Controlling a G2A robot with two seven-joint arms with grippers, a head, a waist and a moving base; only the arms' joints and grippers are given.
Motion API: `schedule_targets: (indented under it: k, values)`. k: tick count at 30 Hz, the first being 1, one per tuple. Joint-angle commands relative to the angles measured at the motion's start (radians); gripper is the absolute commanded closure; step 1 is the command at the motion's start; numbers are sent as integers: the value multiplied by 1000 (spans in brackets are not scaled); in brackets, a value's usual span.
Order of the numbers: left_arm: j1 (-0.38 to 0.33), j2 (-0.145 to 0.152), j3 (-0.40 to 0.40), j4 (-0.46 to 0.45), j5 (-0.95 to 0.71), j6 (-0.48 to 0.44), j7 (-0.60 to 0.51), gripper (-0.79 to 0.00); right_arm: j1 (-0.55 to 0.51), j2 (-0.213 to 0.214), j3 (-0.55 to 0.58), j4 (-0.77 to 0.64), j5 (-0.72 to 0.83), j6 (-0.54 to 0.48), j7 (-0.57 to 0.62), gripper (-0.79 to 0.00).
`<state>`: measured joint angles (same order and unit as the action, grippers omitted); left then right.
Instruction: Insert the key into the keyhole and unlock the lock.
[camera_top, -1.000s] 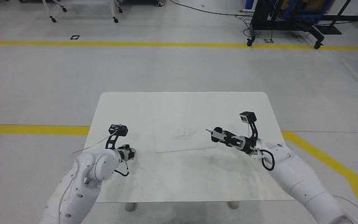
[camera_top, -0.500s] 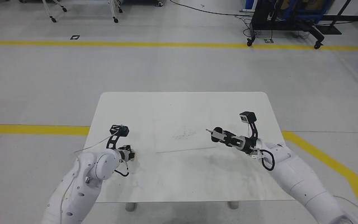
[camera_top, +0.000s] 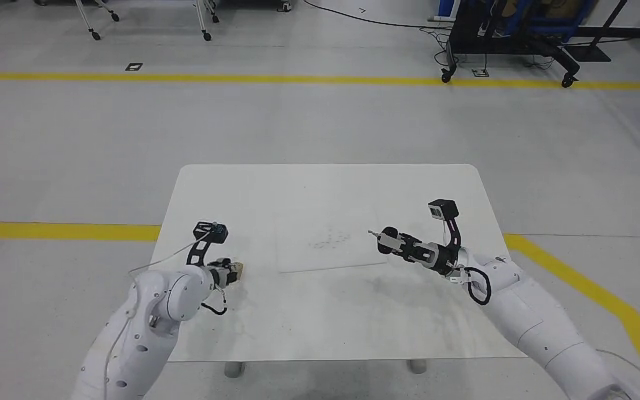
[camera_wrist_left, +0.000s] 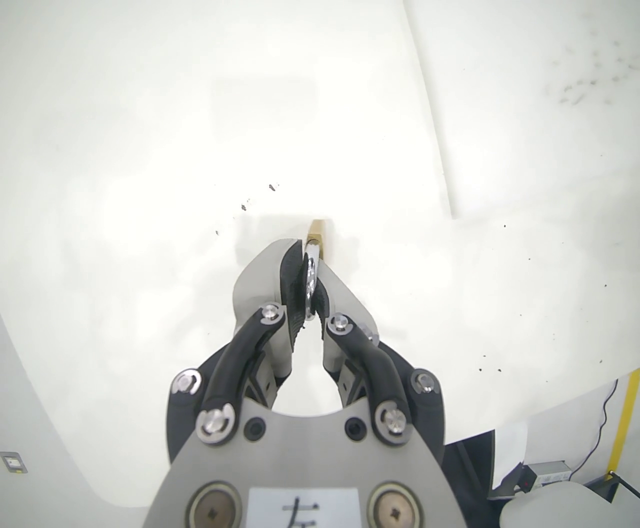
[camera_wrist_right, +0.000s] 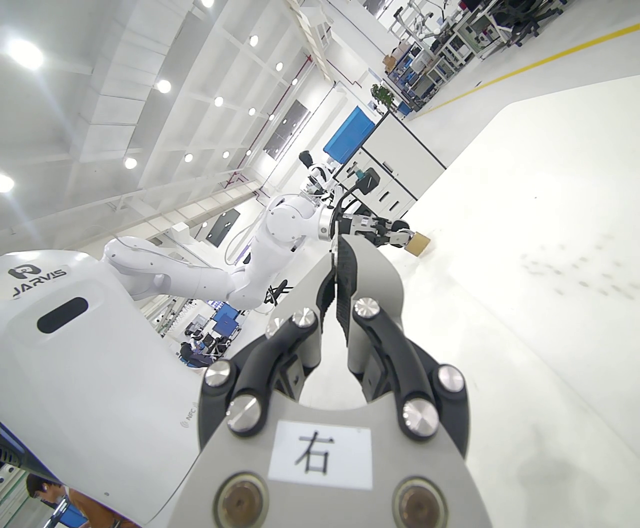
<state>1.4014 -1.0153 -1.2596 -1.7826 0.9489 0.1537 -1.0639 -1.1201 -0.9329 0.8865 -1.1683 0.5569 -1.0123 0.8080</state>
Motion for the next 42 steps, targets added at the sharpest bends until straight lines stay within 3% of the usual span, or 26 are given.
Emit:
schedule_targets:
  k: [1,7,11,17,26,30,36,40,42]
  values:
    - [1,-1,1,-8,1,-6,5,0,0,0,0,0,0,0,0,0]
    - [15,-4,-18,-37,-94,-77,84,0,0,0,0,0,0,0,0,0]
    - [28,-9,-42,-29,-229,-161,200,0,0,0,0,0,0,0,0,0]
    - [-19,-35,-19,125,-571,-379,403,0,0,0,0,0,0,0,0,0]
    - [-21,-38,-10,134,-619,-397,412,0,0,0,0,0,0,0,0,0]
    - [-72,-51,10,212,-907,-466,335,0,-6,-7,-11,-25,-13,48,-34,0]
    - [-217,-83,76,425,-1320,-501,167,0,20,-55,-79,-49,-17,108,-135,0]
    - [-342,-101,167,554,-1392,-379,-54,0,38,-85,-108,-49,13,77,-181,0]
    - [-382,-102,177,606,-1393,-359,-124,0,34,-87,-107,-49,30,36,-162,0]
